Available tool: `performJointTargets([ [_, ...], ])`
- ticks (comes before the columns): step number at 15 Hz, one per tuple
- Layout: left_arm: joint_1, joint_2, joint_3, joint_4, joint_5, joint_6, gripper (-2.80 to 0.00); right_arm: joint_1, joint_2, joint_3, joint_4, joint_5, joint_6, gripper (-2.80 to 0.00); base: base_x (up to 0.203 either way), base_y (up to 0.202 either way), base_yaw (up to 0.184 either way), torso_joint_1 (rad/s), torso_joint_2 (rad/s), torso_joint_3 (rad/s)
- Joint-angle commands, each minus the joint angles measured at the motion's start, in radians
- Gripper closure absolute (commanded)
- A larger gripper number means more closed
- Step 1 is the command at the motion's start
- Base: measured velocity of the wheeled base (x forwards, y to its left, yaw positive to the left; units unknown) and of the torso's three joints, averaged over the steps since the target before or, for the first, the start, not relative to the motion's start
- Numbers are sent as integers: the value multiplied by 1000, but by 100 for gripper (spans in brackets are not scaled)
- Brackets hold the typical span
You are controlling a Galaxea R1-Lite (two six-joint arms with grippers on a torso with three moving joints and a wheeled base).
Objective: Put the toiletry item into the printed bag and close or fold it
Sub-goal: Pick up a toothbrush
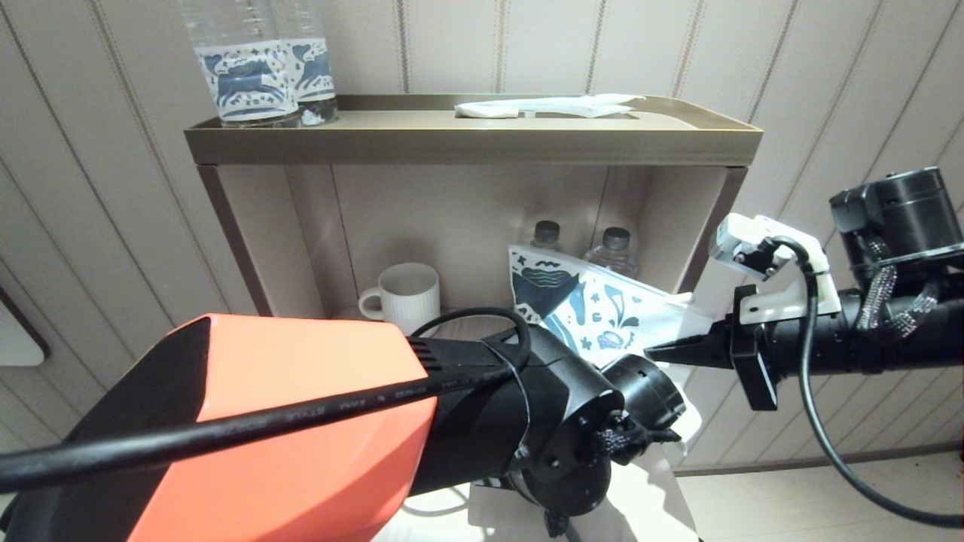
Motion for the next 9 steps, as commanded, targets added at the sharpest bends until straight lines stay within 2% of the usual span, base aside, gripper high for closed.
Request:
performJointTargets([
  [1, 7, 6, 0, 3, 3, -6, 0, 0, 0, -1, 1, 4, -3, 0, 0, 0, 0, 0, 0, 0],
  [7, 10, 4, 0, -4, 3, -4, 0, 0, 0, 0, 1, 4, -3, 0, 0, 0, 0, 0, 0, 0],
  [9, 35, -7, 0, -15, 3, -2, 0, 0, 0, -1, 1, 4, -3, 0, 0, 0, 0, 0, 0, 0],
])
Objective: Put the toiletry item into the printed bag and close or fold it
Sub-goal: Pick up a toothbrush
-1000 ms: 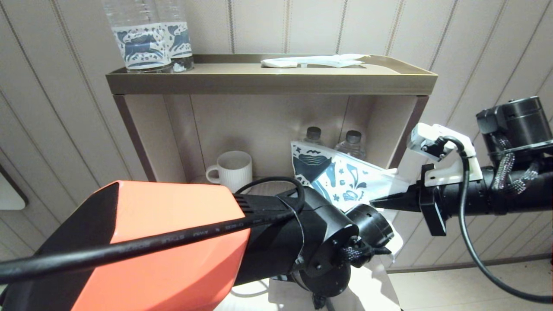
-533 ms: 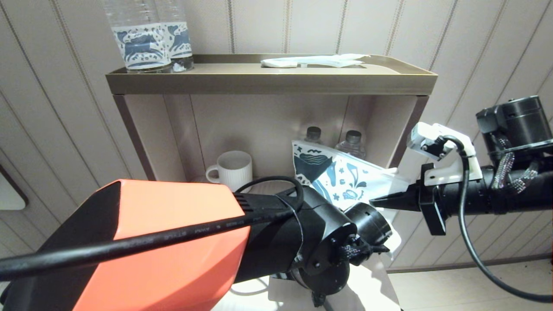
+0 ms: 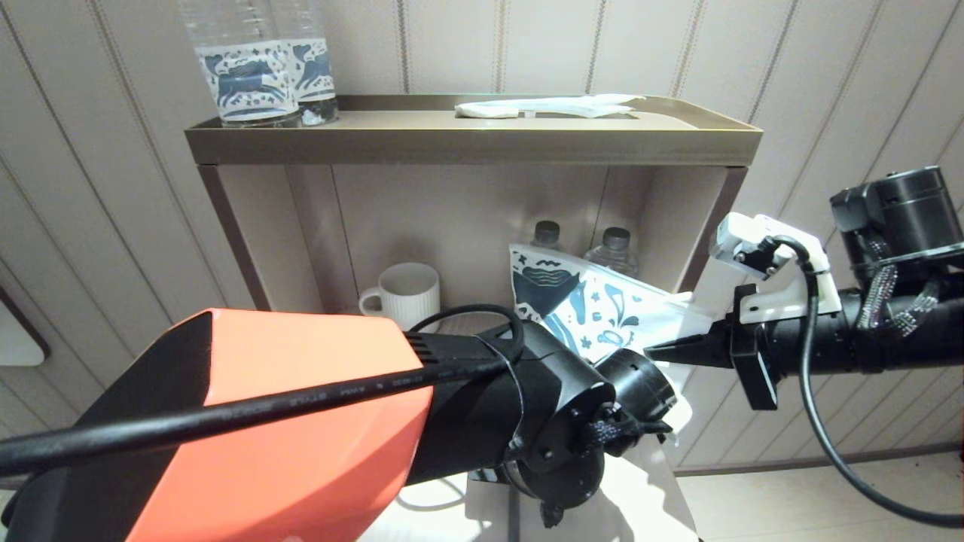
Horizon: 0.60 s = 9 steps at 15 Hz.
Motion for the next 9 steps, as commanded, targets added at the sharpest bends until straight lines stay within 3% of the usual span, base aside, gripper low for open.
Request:
performJointTargets([
  [1, 37, -20, 0, -6, 6, -2, 0, -1, -1, 0, 1, 3, -3, 0, 0, 0, 0, 0, 0, 0],
  [4, 90, -109, 2, 5, -7, -1, 0, -1, 1, 0, 1, 3, -3, 0, 0, 0, 0, 0, 0, 0],
  [9, 101, -311, 7, 55, -22, -2, 0, 12, 10, 26, 0, 1, -4, 0, 0, 0, 0, 0, 0, 0],
])
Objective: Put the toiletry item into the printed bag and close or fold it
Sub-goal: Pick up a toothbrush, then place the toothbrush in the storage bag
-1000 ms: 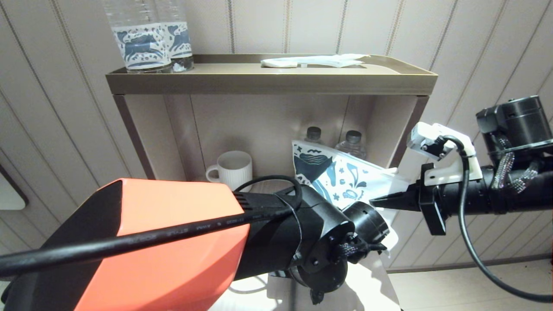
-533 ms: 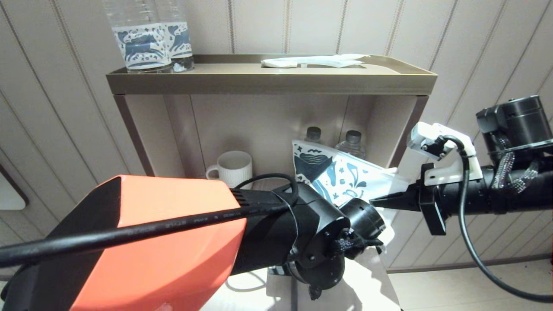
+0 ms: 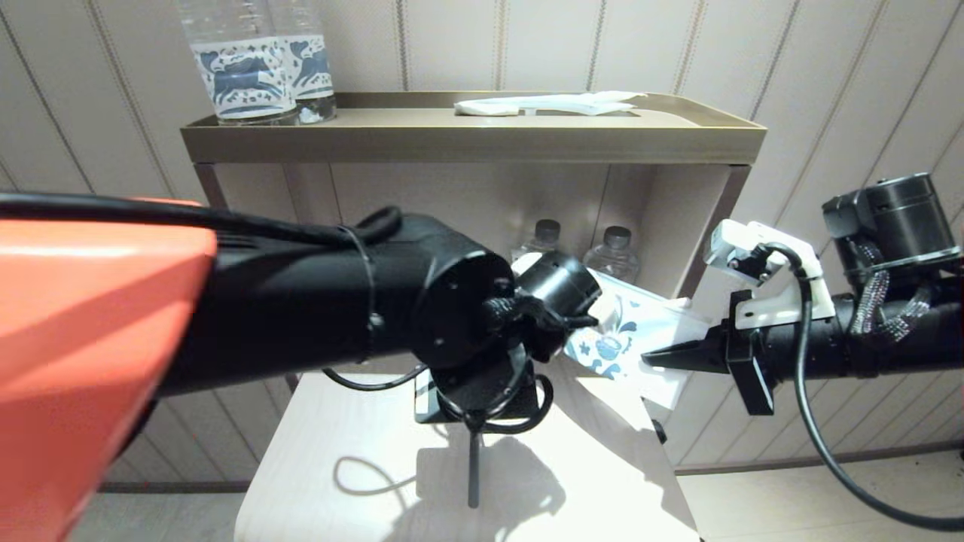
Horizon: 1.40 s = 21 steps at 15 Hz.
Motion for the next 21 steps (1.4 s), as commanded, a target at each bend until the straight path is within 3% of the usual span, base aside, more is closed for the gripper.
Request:
performJointTargets([
  [1, 3, -129, 0, 1, 5, 2, 0, 9, -2, 25, -2, 2, -6, 0, 0, 0, 0, 0, 0, 0],
  [5, 39, -203, -1, -50, 6, 66, 0, 70, -13, 136, -111, 0, -30, 0, 0, 0, 0, 0, 0, 0],
  [8, 65, -226, -1, -161, 1, 143, 0, 105, -14, 273, -277, 1, -80, 0, 0, 0, 0, 0, 0, 0],
  [10, 95, -230, -1, -232, -23, 200, 0, 142, -26, 321, -301, 3, -122, 0, 0, 0, 0, 0, 0, 0],
  [12, 142, -239, 0, -305, -111, 243, 0, 177, -59, 360, -302, 3, -155, 0, 0, 0, 0, 0, 0, 0],
  [15, 187, -228, 1, -448, -328, 266, 0, 203, -77, 373, -301, 3, -165, 0, 0, 0, 0, 0, 0, 0],
  [21, 191, -183, 18, -478, -517, 339, 0, 204, -46, 380, -302, 3, -180, 0, 0, 0, 0, 0, 0, 0],
])
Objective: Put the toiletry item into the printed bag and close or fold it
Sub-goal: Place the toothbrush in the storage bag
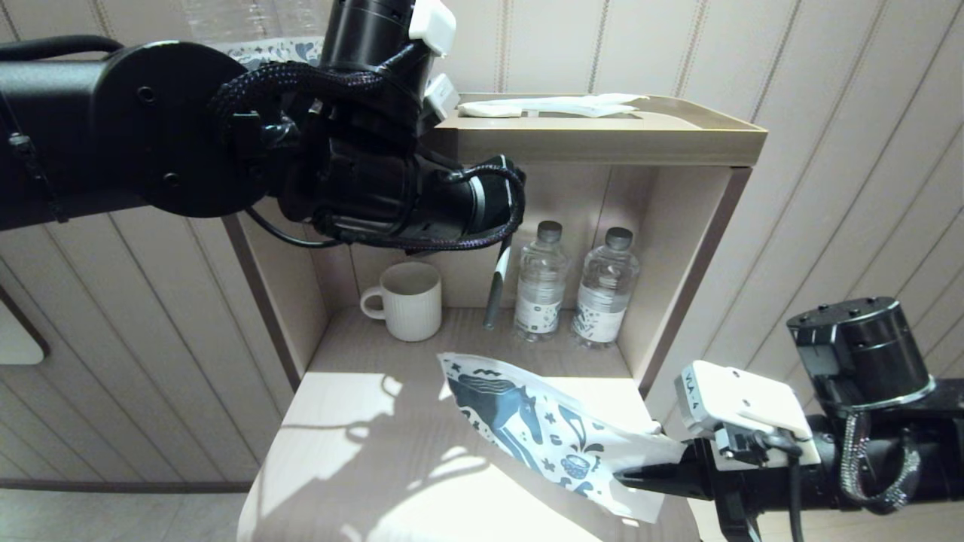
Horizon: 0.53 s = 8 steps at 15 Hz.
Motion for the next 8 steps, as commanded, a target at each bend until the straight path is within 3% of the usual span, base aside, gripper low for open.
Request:
performJointTargets([
  [1, -1, 15, 16, -5, -33, -3, 0, 0, 11, 1, -1, 4, -5, 0, 0, 0, 0, 0, 0, 0],
  [3, -1, 5, 61, -55, -93, 12, 0, 5, 18, 1, 0, 4, -5, 0, 0, 0, 0, 0, 0, 0],
  [8, -12, -52, 260, -76, -156, 185, 0, 28, 25, 10, 0, 4, -7, 0, 0, 0, 0, 0, 0, 0],
])
